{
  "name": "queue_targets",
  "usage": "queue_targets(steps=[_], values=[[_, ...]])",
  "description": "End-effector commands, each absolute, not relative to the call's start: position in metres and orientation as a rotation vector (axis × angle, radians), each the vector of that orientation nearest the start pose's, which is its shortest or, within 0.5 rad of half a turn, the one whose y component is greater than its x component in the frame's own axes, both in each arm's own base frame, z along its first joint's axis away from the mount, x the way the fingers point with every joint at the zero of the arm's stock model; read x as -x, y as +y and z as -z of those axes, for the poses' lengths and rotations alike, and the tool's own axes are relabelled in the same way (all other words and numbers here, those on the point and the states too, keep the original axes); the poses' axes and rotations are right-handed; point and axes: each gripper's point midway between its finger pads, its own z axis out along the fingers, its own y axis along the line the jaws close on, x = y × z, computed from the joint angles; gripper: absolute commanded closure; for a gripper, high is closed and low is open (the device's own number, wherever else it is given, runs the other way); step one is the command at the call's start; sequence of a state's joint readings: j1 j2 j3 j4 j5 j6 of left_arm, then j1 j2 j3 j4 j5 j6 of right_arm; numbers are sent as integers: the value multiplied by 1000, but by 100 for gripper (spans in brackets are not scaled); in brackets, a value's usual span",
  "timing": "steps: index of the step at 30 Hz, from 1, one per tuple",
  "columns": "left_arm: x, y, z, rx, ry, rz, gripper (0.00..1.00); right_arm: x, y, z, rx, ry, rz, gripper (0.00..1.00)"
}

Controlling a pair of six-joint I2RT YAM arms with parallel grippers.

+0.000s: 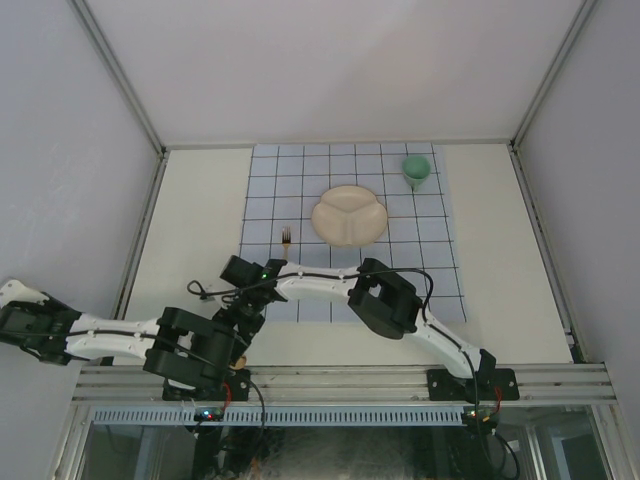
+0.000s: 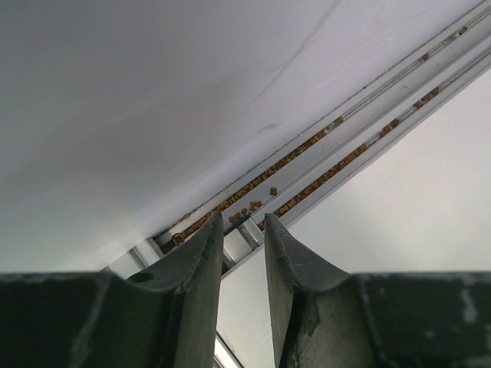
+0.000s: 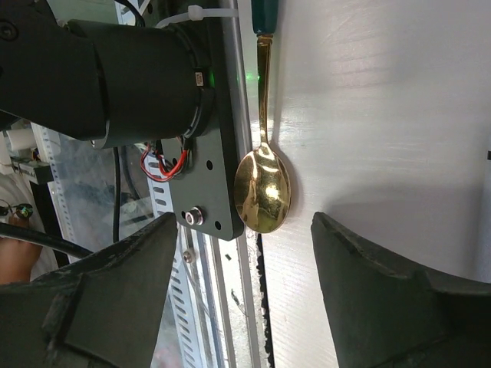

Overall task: Set the dinner table for one person
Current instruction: Pick up the spoon from the center of the board.

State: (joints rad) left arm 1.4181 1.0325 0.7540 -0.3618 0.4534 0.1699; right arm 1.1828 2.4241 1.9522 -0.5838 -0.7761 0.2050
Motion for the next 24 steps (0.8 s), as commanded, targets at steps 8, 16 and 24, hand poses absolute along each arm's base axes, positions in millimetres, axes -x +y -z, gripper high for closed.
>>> queue_targets(steps=[8, 16, 24], values=[[-103, 310, -190, 1081, 1802, -522, 68, -69, 534, -28, 1673, 2442, -1393, 39], [-102, 311, -190, 1079, 1804, -524, 68, -60, 536, -28, 1698, 2444, -1411, 50], [-101, 311, -189, 1084, 1805, -521, 68, -54, 537, -27, 1723, 2444, -1416, 57]])
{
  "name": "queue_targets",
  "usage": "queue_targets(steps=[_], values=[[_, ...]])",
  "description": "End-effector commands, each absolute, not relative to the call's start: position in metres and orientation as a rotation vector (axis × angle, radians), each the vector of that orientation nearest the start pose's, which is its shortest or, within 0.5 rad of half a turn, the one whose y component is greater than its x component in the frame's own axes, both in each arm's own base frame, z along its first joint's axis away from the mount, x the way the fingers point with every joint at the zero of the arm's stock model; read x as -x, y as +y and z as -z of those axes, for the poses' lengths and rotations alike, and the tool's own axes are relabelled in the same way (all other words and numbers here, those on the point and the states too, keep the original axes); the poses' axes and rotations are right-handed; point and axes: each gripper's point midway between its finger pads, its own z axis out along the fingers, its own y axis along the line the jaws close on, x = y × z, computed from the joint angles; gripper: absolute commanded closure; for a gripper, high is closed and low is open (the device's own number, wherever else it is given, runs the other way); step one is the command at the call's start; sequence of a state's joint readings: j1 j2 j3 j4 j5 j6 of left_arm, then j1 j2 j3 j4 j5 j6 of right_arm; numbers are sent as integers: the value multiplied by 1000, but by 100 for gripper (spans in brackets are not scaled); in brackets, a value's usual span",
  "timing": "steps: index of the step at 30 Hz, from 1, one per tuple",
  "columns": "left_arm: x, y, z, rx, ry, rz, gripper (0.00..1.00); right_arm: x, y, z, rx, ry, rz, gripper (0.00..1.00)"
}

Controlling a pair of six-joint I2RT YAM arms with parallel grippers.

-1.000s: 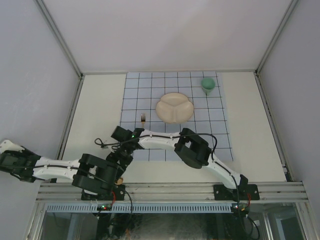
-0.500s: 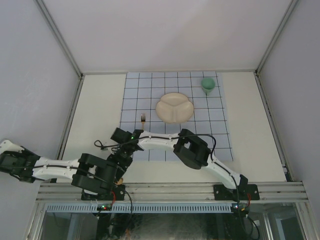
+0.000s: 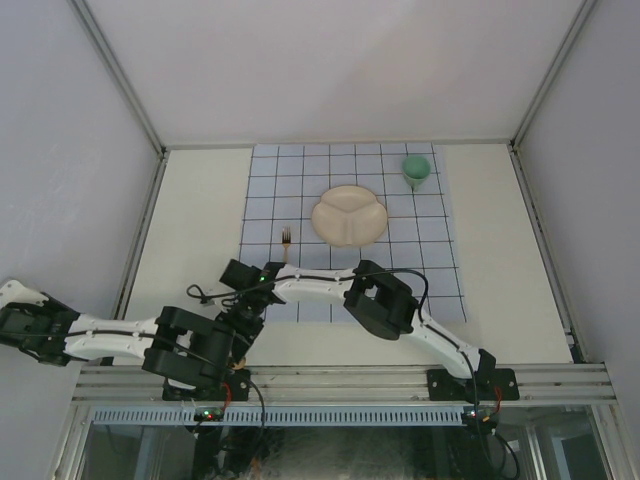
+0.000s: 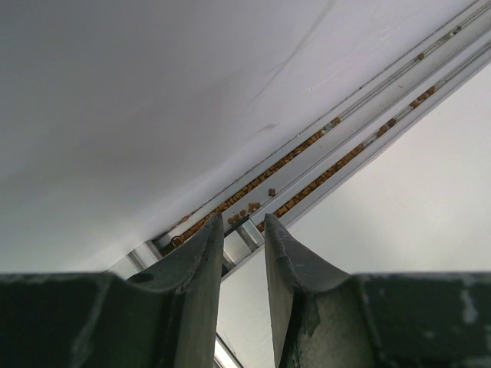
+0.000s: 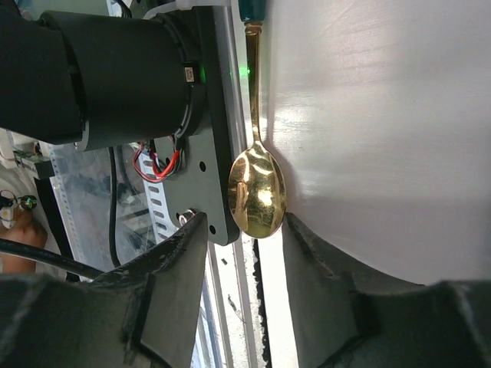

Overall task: Set the dinner table for one person
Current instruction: Pick up the spoon from the center of the board.

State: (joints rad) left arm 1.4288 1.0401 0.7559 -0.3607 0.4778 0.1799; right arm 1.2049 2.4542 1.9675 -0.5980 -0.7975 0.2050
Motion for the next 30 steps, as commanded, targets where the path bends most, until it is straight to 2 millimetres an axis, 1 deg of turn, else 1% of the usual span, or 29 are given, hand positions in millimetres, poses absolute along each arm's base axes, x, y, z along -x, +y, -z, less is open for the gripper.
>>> queue_targets(steps=[1, 4, 11, 14, 24, 27, 30], values=[[-101, 311, -189, 1082, 1805, -522, 68, -53, 538, -27, 1724, 2443, -1417, 59], [-100, 311, -189, 1084, 1805, -521, 68, -53, 538, -26, 1728, 2445, -1419, 69], [-99, 311, -187, 1087, 1807, -518, 68, -53, 538, -26, 1730, 2447, -1419, 85], [-99, 311, -187, 1087, 1808, -517, 68, -53, 538, -27, 1732, 2446, -1417, 100], [-97, 311, -189, 1088, 1805, -520, 68, -61, 539, -31, 1717, 2439, -1405, 100], [-97, 312, -188, 1091, 1807, -513, 68, -68, 537, -34, 1709, 2433, -1395, 100], [-97, 314, -182, 1102, 1812, -501, 68, -80, 537, -38, 1680, 2433, -1391, 100]])
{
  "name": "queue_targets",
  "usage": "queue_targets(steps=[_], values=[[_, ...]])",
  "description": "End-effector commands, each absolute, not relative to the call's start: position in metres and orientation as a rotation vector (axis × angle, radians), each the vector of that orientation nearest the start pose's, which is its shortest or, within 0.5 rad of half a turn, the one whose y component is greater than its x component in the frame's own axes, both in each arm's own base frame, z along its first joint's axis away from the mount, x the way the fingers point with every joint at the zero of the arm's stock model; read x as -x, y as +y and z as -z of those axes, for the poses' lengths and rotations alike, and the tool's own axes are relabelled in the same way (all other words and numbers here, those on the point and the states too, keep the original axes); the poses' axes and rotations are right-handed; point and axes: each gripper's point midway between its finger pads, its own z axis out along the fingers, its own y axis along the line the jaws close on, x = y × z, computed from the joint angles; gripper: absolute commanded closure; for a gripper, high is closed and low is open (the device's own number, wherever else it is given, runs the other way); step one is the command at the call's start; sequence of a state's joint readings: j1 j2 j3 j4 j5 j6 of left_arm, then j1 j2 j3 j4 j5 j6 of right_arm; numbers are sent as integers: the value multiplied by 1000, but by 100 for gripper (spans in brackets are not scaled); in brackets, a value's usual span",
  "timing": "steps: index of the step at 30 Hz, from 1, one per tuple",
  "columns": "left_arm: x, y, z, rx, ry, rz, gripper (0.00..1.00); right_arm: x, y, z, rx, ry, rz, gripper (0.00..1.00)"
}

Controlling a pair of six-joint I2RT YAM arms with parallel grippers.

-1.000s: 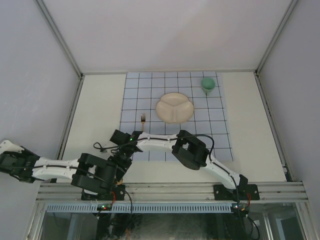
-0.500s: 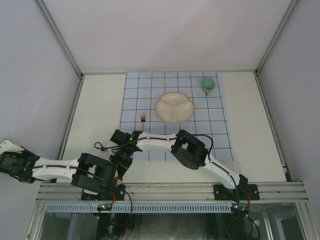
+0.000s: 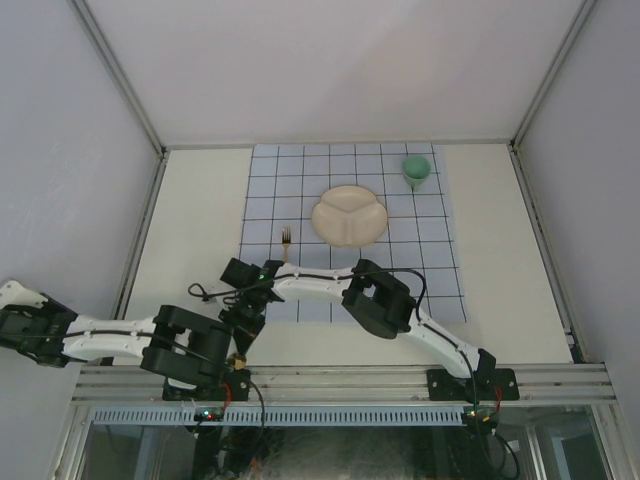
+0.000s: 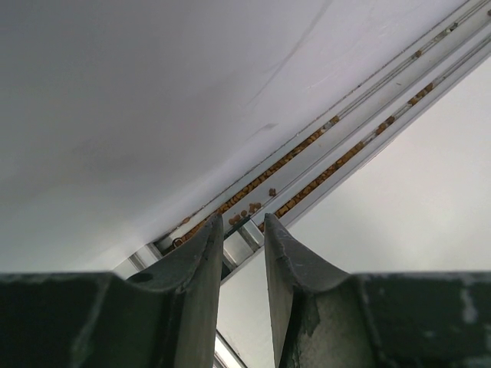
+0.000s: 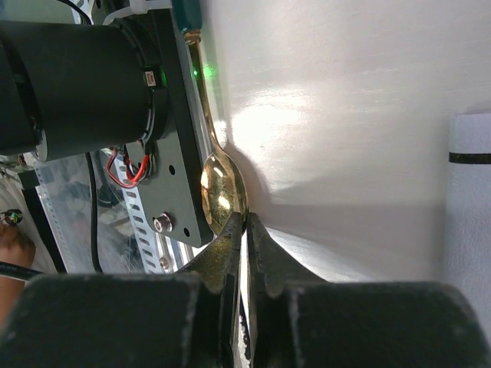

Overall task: Set the dinner table for one person
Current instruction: Pick up the spoon from the center of the board.

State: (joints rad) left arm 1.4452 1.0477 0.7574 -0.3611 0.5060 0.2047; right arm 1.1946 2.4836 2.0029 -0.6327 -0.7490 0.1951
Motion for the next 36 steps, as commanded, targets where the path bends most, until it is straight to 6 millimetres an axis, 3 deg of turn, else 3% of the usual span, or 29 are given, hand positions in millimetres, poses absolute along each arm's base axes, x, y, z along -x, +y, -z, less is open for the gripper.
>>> queue_targets(steps=[1, 5, 11, 25, 36], values=[[-97, 314, -180, 1106, 1814, -500, 68, -84, 537, -39, 1668, 2436, -1391, 100], [-96, 315, -179, 1109, 1815, -499, 68, -102, 538, -47, 1597, 2450, -1409, 100], [-97, 313, -192, 1082, 1792, -515, 67, -108, 544, -64, 1582, 2402, -1413, 100], [-99, 308, -191, 1073, 1797, -501, 67, -133, 538, -74, 1519, 2403, -1373, 100], [-110, 300, -189, 1013, 1802, -441, 65, -168, 534, -97, 1422, 2364, -1189, 100]])
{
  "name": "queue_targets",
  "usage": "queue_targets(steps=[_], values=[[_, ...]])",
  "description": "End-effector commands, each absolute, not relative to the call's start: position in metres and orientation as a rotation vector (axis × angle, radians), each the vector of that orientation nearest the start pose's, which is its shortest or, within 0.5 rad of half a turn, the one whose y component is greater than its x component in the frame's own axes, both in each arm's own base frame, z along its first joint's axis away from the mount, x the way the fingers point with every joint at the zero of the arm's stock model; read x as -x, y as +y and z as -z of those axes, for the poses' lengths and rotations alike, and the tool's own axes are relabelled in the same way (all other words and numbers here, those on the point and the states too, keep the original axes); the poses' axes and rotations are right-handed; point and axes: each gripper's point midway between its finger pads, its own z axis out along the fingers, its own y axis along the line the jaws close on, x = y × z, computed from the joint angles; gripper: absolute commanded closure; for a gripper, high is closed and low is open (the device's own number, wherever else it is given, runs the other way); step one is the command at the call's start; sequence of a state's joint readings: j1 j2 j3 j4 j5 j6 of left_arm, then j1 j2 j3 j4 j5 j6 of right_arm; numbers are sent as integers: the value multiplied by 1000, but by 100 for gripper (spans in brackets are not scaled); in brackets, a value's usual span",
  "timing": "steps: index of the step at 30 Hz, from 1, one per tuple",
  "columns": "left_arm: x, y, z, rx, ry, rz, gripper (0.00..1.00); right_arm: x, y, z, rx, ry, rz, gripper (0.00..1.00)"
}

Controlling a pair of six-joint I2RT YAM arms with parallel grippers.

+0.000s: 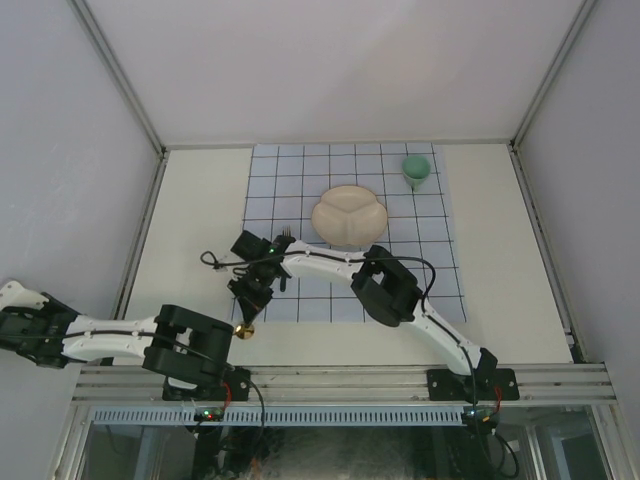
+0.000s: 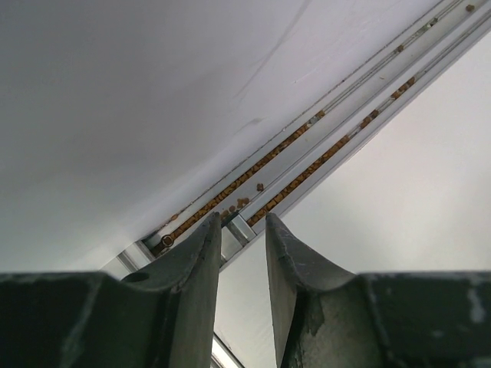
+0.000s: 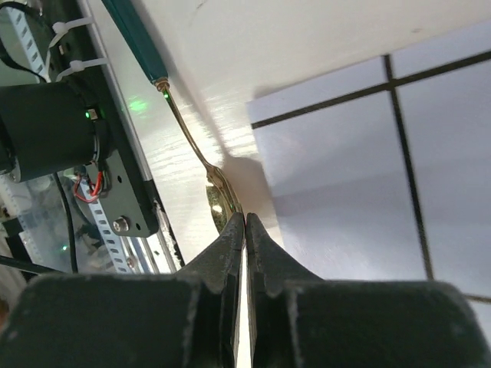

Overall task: Set the dinner table for one person
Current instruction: Pick up the spoon from the center of the board.

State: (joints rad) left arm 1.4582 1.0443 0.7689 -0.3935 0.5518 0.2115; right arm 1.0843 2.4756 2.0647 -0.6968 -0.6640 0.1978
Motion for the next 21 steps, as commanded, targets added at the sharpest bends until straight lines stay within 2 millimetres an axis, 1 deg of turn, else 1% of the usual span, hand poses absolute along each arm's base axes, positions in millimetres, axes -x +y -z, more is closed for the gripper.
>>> queue_targets(steps=[1, 6, 8, 9, 11, 16, 18, 21], values=[[-110, 301, -189, 1011, 1803, -437, 65, -170, 533, -99, 1421, 2360, -1179, 100], [-120, 300, -190, 984, 1821, -423, 65, -176, 522, -109, 1430, 2338, -1149, 100], [-125, 298, -190, 963, 1837, -434, 65, -179, 516, -112, 1428, 2337, -1137, 100], [-129, 297, -189, 952, 1845, -437, 65, -179, 511, -109, 1427, 2346, -1128, 100], [-137, 292, -190, 926, 1860, -441, 65, -181, 504, -111, 1421, 2344, -1111, 100], [-156, 280, -190, 865, 1891, -442, 64, -196, 486, -118, 1381, 2328, -1052, 100], [-165, 274, -188, 831, 1915, -448, 65, -203, 480, -117, 1359, 2333, -1036, 100], [-176, 267, -187, 802, 1932, -443, 65, -207, 473, -114, 1346, 2350, -1031, 100]])
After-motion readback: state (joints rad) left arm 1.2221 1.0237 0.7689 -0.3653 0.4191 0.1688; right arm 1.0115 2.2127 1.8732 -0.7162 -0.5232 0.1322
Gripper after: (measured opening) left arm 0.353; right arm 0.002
